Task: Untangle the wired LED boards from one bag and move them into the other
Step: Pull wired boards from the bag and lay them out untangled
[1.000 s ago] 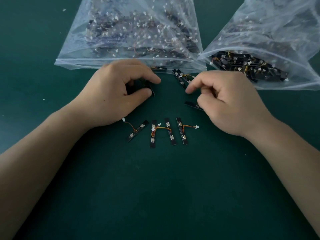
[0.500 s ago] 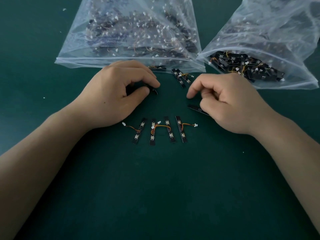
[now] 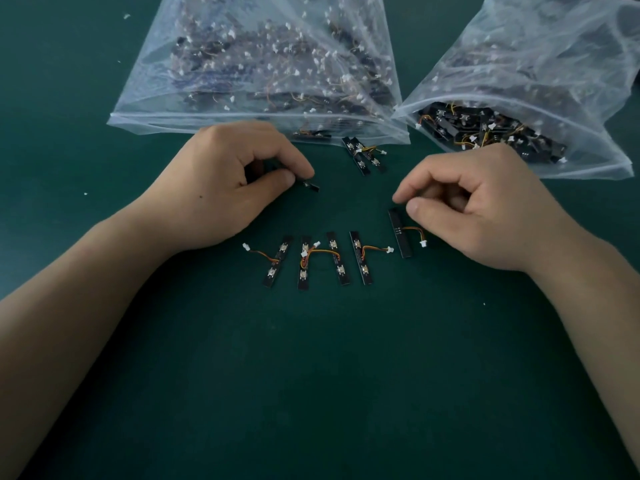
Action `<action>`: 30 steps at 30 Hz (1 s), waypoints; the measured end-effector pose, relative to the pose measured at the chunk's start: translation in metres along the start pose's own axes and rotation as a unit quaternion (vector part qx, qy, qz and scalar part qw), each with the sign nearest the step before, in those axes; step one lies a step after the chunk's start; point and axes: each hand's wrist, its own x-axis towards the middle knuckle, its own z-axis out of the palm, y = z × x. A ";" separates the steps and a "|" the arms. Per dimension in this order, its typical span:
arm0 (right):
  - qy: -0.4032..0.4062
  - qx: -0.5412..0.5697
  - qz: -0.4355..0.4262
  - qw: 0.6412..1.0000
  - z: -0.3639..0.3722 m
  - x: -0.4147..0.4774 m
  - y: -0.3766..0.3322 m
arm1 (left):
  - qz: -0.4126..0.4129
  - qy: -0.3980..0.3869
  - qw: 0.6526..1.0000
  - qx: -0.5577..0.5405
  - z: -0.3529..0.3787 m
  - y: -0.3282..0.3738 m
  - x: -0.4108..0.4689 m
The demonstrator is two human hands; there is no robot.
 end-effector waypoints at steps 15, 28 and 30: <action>0.058 0.105 -0.052 0.991 -0.009 -0.002 0.002 | -0.009 0.006 1.000 -0.003 -0.001 -0.002 0.000; 0.028 -0.058 -0.083 0.994 0.012 0.001 -0.008 | -0.014 0.004 1.000 -0.015 0.001 -0.001 0.002; 0.031 -0.100 -0.066 0.992 0.018 0.002 -0.012 | -0.013 0.003 1.000 -0.015 0.001 -0.001 0.002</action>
